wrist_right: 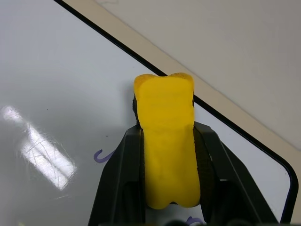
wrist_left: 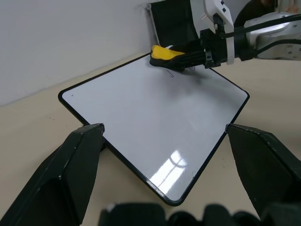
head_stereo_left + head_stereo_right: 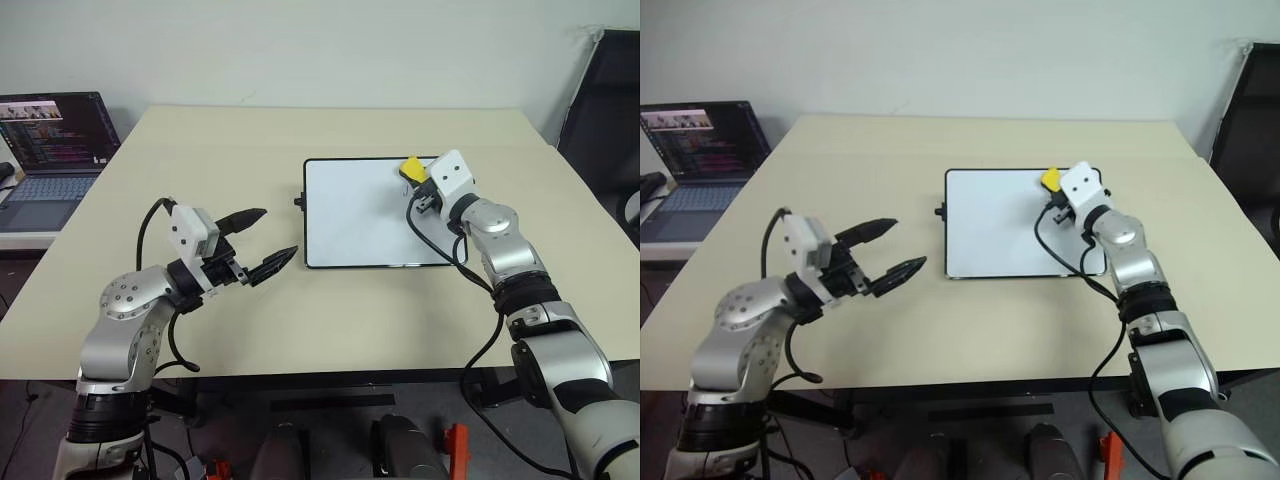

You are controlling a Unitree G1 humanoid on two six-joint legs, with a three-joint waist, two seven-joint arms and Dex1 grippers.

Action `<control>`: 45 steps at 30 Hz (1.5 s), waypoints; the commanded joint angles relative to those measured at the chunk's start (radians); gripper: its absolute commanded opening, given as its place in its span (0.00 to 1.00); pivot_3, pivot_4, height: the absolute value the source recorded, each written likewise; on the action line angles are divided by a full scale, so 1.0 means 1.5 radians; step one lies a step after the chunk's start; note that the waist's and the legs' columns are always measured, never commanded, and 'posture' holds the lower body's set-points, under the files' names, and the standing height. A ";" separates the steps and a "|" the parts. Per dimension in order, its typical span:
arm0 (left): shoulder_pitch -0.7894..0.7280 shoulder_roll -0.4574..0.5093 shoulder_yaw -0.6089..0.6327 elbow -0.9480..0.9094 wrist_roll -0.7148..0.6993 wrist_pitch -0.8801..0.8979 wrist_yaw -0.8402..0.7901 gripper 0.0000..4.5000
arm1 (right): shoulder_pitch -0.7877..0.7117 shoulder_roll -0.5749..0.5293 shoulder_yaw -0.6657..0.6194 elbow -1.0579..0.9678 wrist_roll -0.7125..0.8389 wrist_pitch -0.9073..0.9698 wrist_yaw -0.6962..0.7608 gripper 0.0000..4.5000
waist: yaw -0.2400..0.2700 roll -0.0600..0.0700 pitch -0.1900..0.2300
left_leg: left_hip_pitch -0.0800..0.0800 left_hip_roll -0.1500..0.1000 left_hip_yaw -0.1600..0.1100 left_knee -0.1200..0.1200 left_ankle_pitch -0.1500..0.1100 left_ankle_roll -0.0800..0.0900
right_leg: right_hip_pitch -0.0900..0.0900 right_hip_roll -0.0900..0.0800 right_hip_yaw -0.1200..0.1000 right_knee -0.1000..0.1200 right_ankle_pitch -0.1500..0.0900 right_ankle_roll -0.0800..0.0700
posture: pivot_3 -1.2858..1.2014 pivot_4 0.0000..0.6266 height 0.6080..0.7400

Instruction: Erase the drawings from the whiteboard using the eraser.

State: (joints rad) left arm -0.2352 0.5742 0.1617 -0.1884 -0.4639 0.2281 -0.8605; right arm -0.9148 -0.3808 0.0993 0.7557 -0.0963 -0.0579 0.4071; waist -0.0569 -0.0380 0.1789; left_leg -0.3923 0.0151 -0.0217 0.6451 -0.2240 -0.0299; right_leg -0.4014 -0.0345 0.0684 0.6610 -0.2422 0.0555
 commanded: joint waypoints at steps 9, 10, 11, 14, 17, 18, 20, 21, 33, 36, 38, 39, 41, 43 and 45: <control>0.005 0.000 0.011 -0.011 -0.010 -0.002 0.006 1.00 | 0.165 -0.004 0.082 -0.181 0.043 0.117 0.256 0.22 | -0.005 -0.002 -0.003 | 0.001 0.001 0.000 0.000 0.000 0.000 | 0.001 0.001 0.000 -0.001 -0.002 0.003 | 0.52 0.24 1.00; 0.005 0.000 0.011 -0.010 -0.009 -0.003 0.007 1.00 | 0.176 -0.005 0.085 -0.202 0.048 0.130 0.270 0.22 | -0.008 -0.002 -0.003 | 0.001 0.002 0.000 0.000 0.000 0.000 | 0.001 0.001 0.000 -0.001 -0.002 0.003 | 0.52 0.24 1.00; 0.007 0.000 0.010 -0.009 -0.007 -0.003 0.007 1.00 | 0.182 -0.005 0.084 -0.217 0.054 0.140 0.276 0.22 | -0.010 -0.002 -0.003 | 0.001 0.002 0.000 -0.001 0.000 0.000 | 0.001 0.002 0.000 0.000 -0.002 0.003 | 0.52 0.24 1.00; 0.008 0.000 0.006 -0.010 -0.005 -0.002 0.006 1.00 | 0.174 -0.001 0.068 -0.219 0.054 0.144 0.251 0.22 | -0.011 -0.002 -0.002 | 0.002 0.005 0.001 0.000 0.000 0.000 | 0.001 0.004 0.000 -0.001 0.000 0.001 | 0.52 0.24 1.00; 0.004 -0.001 0.004 -0.009 -0.005 0.000 0.007 1.00 | 0.136 0.000 0.040 -0.167 0.036 0.116 0.176 0.22 | -0.011 -0.002 -0.002 | 0.002 0.008 0.001 0.000 0.000 0.000 | 0.000 0.008 0.000 -0.001 0.001 -0.001 | 0.52 0.24 1.00; 0.003 0.000 0.004 -0.008 -0.005 -0.001 0.007 1.00 | 0.119 -0.002 0.030 -0.145 0.033 0.110 0.151 0.22 | -0.012 -0.002 -0.002 | 0.002 0.008 0.001 0.000 0.000 0.000 | 0.000 0.008 0.000 -0.001 0.001 -0.001 | 0.52 0.24 1.00; 0.002 0.001 0.004 -0.006 -0.004 -0.001 0.006 1.00 | 0.093 -0.009 0.019 -0.107 0.028 0.096 0.113 0.22 | -0.012 -0.001 -0.002 | 0.002 0.009 0.002 0.000 0.000 0.000 | -0.001 0.008 0.001 -0.001 0.001 -0.002 | 0.52 0.24 1.00; 0.001 0.001 0.004 -0.006 -0.004 -0.001 0.006 1.00 | 0.083 -0.012 0.014 -0.088 0.027 0.092 0.097 0.22 | -0.012 -0.002 -0.002 | 0.002 0.009 0.002 0.000 0.000 0.000 | -0.001 0.008 0.001 -0.001 0.001 -0.002 | 0.52 0.24 1.00; 0.000 0.003 0.006 0.003 0.000 0.000 0.008 1.00 | 0.061 -0.042 -0.009 -0.003 0.024 0.057 0.062 0.22 | -0.002 -0.002 -0.002 | 0.000 0.009 0.002 0.000 0.000 0.000 | -0.002 0.008 0.001 -0.002 0.001 -0.002 | 0.52 0.24 1.00; 0.000 0.004 0.006 0.006 0.001 -0.001 0.007 1.00 | 0.067 -0.047 -0.010 -0.007 0.023 0.058 0.056 0.22 | -0.002 -0.002 -0.002 | 0.000 0.009 0.002 0.000 0.000 0.000 | -0.002 0.008 0.001 -0.002 0.001 -0.002 | 0.52 0.24 1.00; -0.001 0.005 0.006 0.006 0.001 -0.001 0.006 1.00 | 0.072 -0.050 -0.010 -0.013 0.025 0.058 0.057 0.22 | -0.001 -0.002 -0.002 | 0.000 0.009 0.002 0.000 0.000 0.000 | -0.002 0.008 0.001 -0.003 0.001 -0.002 | 0.52 0.24 1.00; -0.001 0.005 0.006 0.008 0.001 -0.001 0.005 1.00 | 0.074 -0.050 -0.010 -0.019 0.025 0.060 0.059 0.22 | 0.000 -0.002 -0.002 | 0.000 0.009 0.002 0.000 0.000 0.000 | -0.002 0.008 0.001 -0.003 0.001 -0.002 | 0.52 0.24 1.00; -0.002 0.007 0.006 0.011 0.002 -0.003 0.003 1.00 | 0.085 -0.050 -0.005 -0.044 0.025 0.064 0.068 0.22 | 0.001 -0.002 -0.002 | 0.000 0.009 0.002 0.000 0.000 0.000 | -0.002 0.008 0.001 -0.003 0.001 -0.002 | 0.52 0.24 1.00; -0.003 0.007 0.006 0.012 0.002 -0.003 0.002 1.00 | 0.098 -0.048 0.004 -0.074 0.028 0.067 0.089 0.22 | 0.001 -0.002 -0.002 | 0.000 0.009 0.002 0.000 0.000 0.000 | -0.002 0.008 0.001 -0.003 0.001 -0.002 | 0.52 0.24 1.00; -0.004 0.008 0.006 0.014 0.002 -0.003 0.001 1.00 | 0.117 -0.043 0.015 -0.120 0.038 0.075 0.121 0.22 | 0.000 -0.002 -0.002 | 0.000 0.009 0.002 -0.001 0.000 0.000 | -0.002 0.008 0.001 -0.003 0.001 -0.002 | 0.52 0.24 1.00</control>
State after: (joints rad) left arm -0.2238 0.5742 0.1610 -0.1549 -0.4595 0.2338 -0.8590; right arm -0.7778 -0.4331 0.0994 0.5809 -0.0277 -0.0015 0.5508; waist -0.0570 -0.0406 0.1754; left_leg -0.3927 0.0286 -0.0180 0.6439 -0.2243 -0.0302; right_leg -0.4046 -0.0219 0.0704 0.6565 -0.2410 0.0525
